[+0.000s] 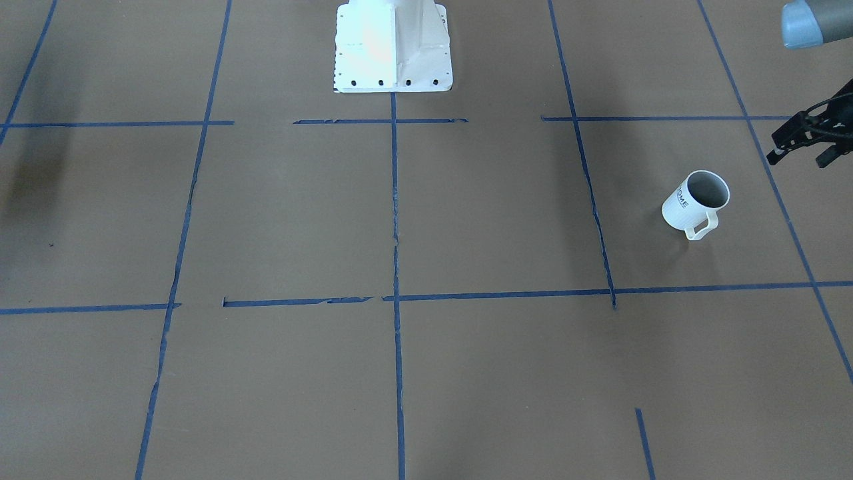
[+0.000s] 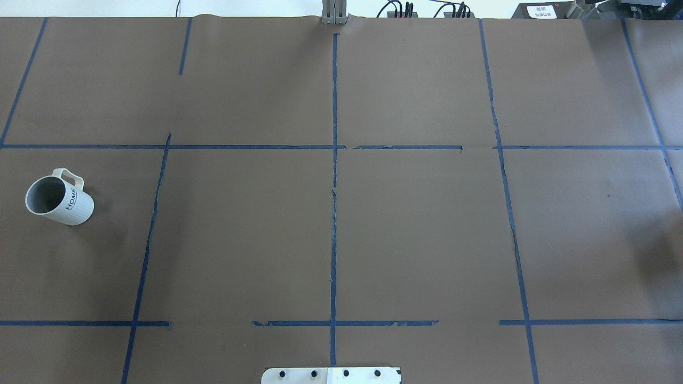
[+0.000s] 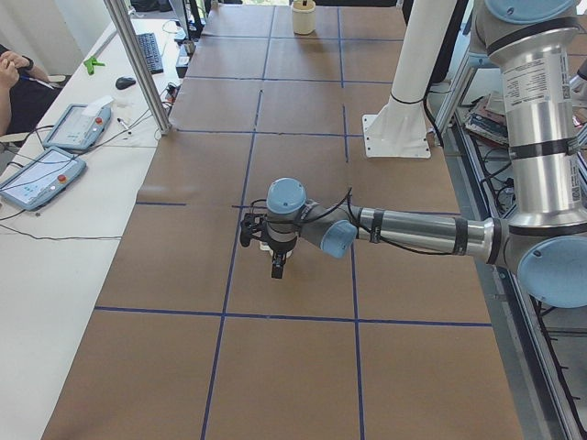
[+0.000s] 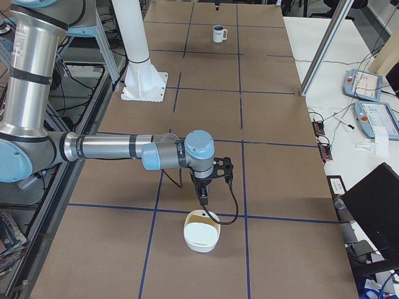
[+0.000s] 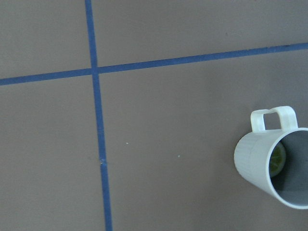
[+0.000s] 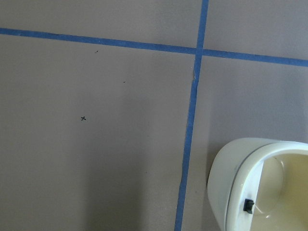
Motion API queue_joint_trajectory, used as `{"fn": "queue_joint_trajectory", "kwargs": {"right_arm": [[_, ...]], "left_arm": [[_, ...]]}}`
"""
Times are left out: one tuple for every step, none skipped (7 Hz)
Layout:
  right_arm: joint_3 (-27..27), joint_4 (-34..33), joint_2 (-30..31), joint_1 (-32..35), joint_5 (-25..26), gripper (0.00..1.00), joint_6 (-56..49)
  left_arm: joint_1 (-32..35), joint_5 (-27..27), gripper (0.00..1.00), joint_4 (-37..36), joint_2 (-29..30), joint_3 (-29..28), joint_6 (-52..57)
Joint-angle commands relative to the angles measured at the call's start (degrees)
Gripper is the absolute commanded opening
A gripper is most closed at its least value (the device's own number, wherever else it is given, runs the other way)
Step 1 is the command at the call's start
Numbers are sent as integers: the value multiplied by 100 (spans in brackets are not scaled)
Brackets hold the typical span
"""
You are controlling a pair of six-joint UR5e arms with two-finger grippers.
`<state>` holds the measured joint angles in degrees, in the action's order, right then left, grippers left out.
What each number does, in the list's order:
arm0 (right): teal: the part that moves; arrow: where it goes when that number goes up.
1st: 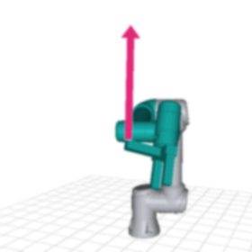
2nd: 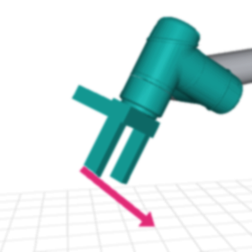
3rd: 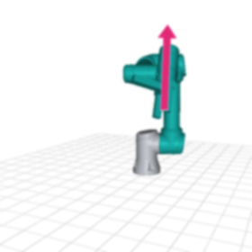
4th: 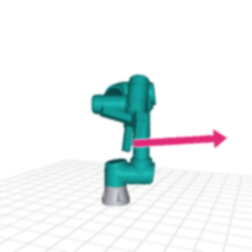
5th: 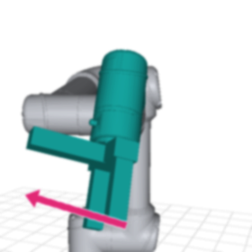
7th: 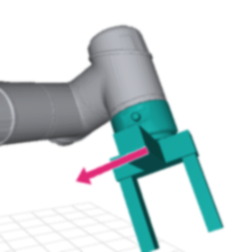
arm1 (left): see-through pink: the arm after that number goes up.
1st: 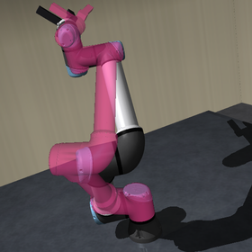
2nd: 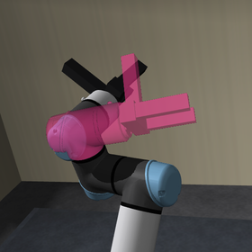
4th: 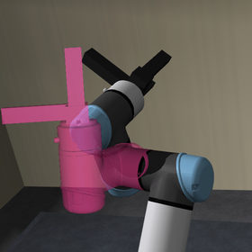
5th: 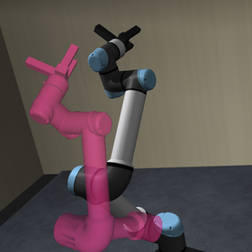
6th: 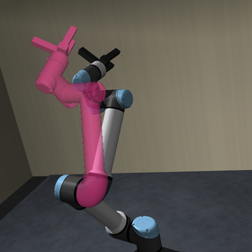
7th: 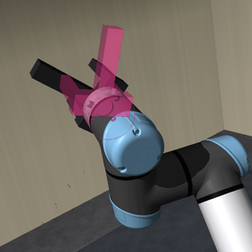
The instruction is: Left arm hands cup to right arm to dump lemon
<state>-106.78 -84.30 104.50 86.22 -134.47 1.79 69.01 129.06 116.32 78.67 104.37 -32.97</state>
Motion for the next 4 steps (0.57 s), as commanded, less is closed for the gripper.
{"fn": "queue_joint_trajectory", "kwargs": {"right_arm": [[8, 1, 0, 0, 0, 100, -3], [8, 1, 0, 0, 0, 100, -3], [8, 1, 0, 0, 0, 100, -3], [8, 1, 0, 0, 0, 100, -3]], "left_arm": [[-388, -399, 100, 268, 602, -441, -727], [-545, -399, 100, 277, 770, -522, -894], [-625, -407, 100, 269, 772, -540, -895], [-643, -329, 100, 286, 746, -532, -878]]}}
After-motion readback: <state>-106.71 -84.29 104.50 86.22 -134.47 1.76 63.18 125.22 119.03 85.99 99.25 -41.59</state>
